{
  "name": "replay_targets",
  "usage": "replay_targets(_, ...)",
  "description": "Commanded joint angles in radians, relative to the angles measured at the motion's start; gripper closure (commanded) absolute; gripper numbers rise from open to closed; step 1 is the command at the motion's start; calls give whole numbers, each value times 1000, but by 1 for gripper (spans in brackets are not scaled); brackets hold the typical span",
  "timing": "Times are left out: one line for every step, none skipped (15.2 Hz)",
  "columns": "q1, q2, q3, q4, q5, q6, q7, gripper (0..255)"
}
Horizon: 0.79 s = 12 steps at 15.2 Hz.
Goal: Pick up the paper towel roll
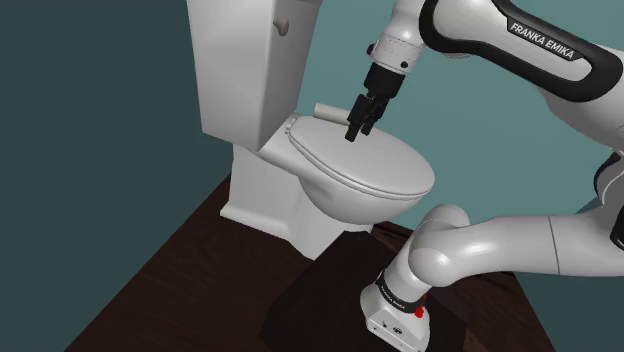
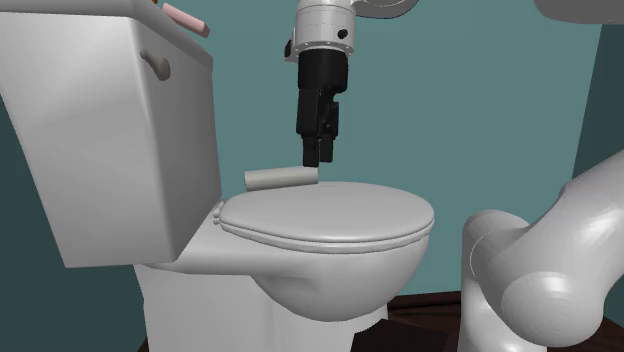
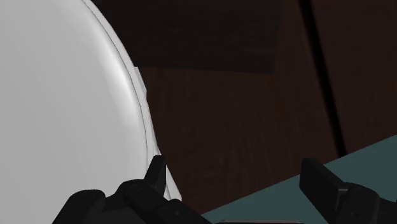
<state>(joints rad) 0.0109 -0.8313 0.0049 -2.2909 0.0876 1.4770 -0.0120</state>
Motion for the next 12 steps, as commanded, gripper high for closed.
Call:
replay_targets(0, 0, 0, 0, 0, 0, 0, 0)
replay_targets(-4, 17, -18, 2, -18, 12, -27, 0)
replay_targets(-7, 36, -36, 6, -36, 24, -54, 0)
replay_targets(-10, 55, -54, 11, -52, 37, -81, 0)
replay_targets(-13, 75, -71, 17, -69, 49, -107, 0)
replay_targets(-16, 97, -89, 24, -85, 62, -133, 0)
replay_targets(-19, 119, -106, 33, -99, 75, -158, 0)
replay_targets(-21, 143, -123, 42, -114, 88, -184, 0)
replay_targets(-23, 167, -140, 53, -127, 101, -209, 0)
replay_targets(-26, 192, -157, 66, -139, 113, -235, 0)
replay_targets(-27, 218, -173, 79, -151, 126, -260, 0)
replay_targets(-29, 245, -190, 94, -161, 139, -285, 0)
